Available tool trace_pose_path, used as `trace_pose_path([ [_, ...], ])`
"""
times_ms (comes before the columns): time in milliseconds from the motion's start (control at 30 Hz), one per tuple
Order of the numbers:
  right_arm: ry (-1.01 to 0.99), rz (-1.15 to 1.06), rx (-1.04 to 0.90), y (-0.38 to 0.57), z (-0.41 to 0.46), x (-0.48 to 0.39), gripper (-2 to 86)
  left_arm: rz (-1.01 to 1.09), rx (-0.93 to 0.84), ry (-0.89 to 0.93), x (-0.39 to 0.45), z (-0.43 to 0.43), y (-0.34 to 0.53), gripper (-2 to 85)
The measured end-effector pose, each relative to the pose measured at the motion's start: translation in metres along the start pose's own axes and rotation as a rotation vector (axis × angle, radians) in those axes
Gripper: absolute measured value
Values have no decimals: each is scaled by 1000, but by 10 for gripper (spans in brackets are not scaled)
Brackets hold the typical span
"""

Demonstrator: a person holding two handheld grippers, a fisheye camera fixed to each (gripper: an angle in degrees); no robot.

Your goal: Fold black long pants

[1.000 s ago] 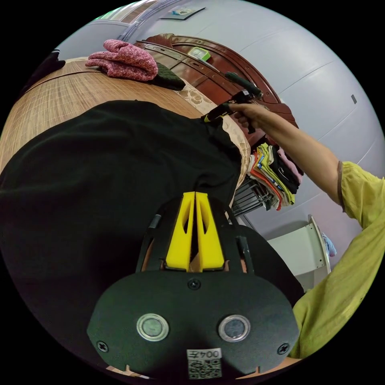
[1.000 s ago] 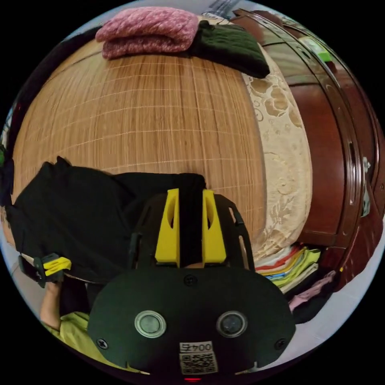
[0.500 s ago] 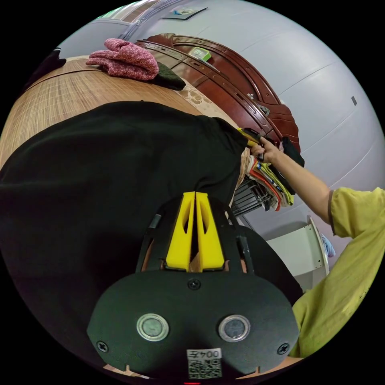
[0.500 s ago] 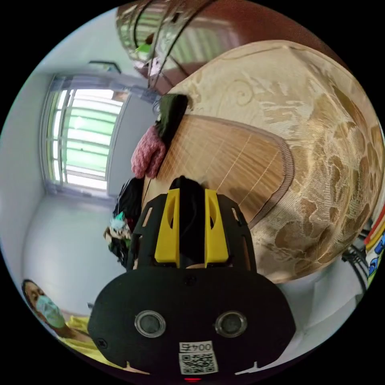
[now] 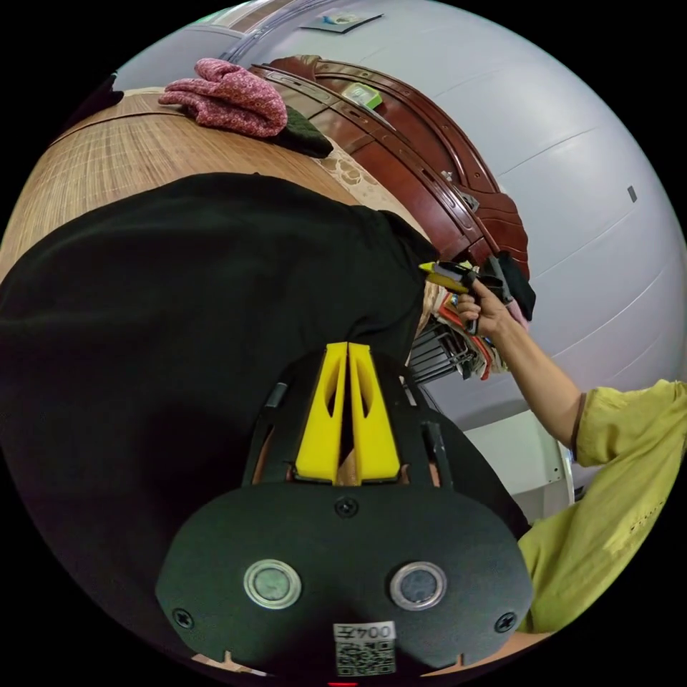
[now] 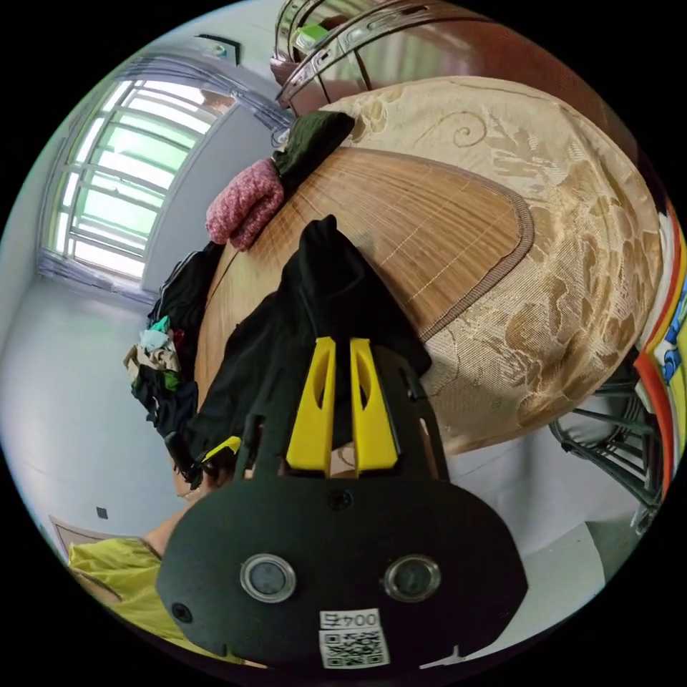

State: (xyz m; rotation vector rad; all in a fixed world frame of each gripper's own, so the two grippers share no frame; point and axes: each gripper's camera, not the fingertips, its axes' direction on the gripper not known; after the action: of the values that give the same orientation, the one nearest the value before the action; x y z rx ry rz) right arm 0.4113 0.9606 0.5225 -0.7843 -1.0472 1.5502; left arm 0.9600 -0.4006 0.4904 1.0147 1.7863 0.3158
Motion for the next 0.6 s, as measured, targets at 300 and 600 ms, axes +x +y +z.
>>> trace_pose_path([
  [300,-93,-113,14,48,10,-26,44,106,9,-24,43,-29,-42,56],
  [600,-200,-284,48,138,74,-91,45,18,-66,221,78,17,-139,211],
])
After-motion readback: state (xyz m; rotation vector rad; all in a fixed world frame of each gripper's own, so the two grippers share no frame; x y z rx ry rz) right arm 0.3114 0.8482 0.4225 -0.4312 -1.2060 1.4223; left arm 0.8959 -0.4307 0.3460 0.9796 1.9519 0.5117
